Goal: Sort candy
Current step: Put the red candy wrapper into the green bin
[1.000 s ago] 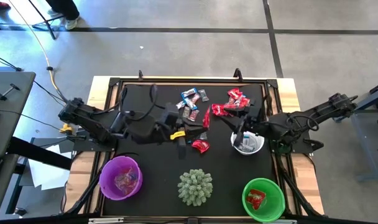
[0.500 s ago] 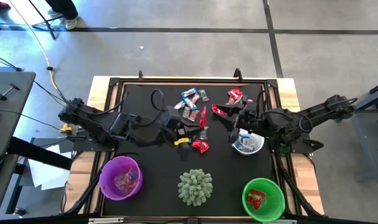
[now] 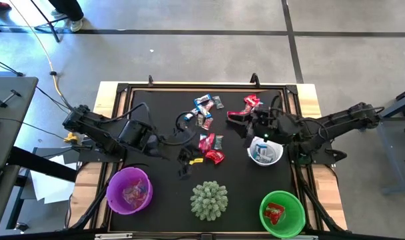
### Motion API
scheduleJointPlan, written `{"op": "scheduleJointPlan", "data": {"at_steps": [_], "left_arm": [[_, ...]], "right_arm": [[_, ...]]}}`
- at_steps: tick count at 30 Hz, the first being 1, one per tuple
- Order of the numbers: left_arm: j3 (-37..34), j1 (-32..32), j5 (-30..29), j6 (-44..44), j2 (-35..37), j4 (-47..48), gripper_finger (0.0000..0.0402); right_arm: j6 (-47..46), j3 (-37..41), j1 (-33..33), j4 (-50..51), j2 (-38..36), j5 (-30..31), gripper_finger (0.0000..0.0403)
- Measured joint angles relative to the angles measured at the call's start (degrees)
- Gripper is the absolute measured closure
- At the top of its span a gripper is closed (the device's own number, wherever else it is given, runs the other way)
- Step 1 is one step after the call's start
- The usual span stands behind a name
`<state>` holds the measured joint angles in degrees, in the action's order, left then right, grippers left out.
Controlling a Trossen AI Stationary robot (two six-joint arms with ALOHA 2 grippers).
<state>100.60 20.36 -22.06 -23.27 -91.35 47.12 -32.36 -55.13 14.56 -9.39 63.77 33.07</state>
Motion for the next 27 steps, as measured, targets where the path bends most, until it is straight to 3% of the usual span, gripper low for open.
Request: {"op": "scheduleJointPlan", "data": {"at_steps": [8, 15, 20, 27], "left_arm": [[0.0, -2.66, 22.1, 7.64, 0.2, -1.02, 0.0401], [0.0, -5.31, 43.29, 8.52, 0.24, -7.99, 0.0401], [0.0, -7.19, 48.29, 6.87, 0.24, -8.33, 0.0401], [0.0, -10.21, 51.6, 5.43, 0.24, -11.22, 0.0401]], "right_arm": [[-1.51, 0.0, -2.93, 9.12, 0.0, -18.92, 0.0254], [2.93, 0.0, -3.06, 11.8, 0.0, -28.15, 0.0254], [5.32, -3.46, -2.58, 17.27, 0.15, -31.76, 0.0254], [15.86, -16.83, -1.07, 34.55, 3.24, -31.32, 0.0254]]}}
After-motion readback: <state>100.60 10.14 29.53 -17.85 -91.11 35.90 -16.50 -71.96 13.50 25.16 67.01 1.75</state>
